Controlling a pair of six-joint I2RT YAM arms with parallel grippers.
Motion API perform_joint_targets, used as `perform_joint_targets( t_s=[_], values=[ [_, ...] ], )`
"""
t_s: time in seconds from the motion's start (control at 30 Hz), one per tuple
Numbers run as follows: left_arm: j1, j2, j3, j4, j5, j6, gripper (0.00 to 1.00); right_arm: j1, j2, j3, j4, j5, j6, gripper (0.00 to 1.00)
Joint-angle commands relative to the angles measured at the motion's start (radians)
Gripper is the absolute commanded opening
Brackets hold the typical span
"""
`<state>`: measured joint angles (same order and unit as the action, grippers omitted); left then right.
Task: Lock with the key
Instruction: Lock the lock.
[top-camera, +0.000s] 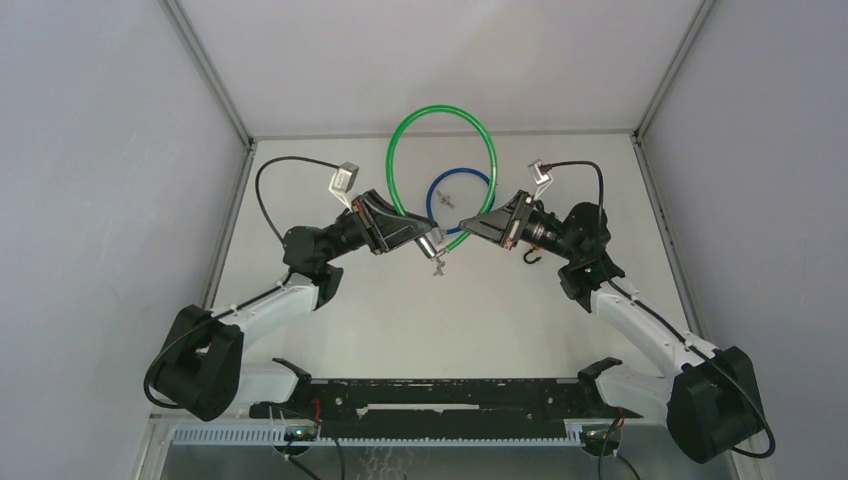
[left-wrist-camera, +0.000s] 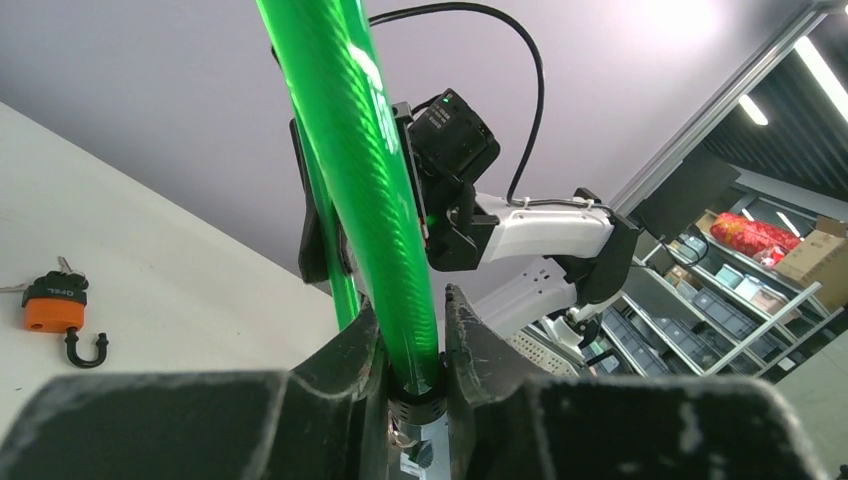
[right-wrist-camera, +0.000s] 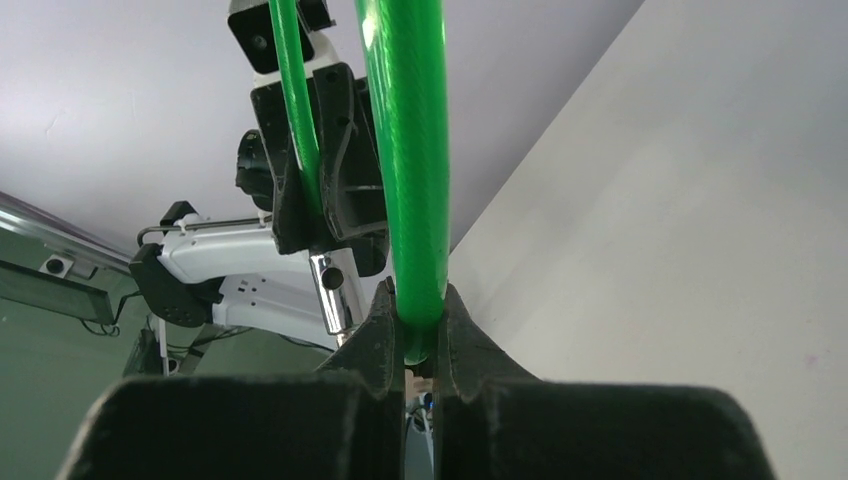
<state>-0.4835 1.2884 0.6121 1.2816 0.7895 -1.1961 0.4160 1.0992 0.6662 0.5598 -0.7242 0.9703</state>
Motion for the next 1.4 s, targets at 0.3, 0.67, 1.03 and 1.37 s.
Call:
perform_joint_targets(
  t_s=[0.3,0.67,1.03,1.37],
  values=[
    [0.000,-0.008,0.010,0.042,0.047,0.004,0.00,-0.032,-0.045,0.056,0.091,0.008,0.025,0.00],
    [-0.001,-0.005,0.011,0.030,0.071,0.003,0.00,-0.003,-0.013,0.096,0.147,0.026,0.050,0.00],
    [-0.001,-0.008,0.015,0.023,0.073,0.010,0.00,0.012,-0.005,0.110,0.150,0.014,0.048,0.00],
    [-0.001,-0.009,0.011,0.018,0.077,0.016,0.00,0.008,-0.018,0.110,0.164,0.020,0.056,0.00]
  ],
)
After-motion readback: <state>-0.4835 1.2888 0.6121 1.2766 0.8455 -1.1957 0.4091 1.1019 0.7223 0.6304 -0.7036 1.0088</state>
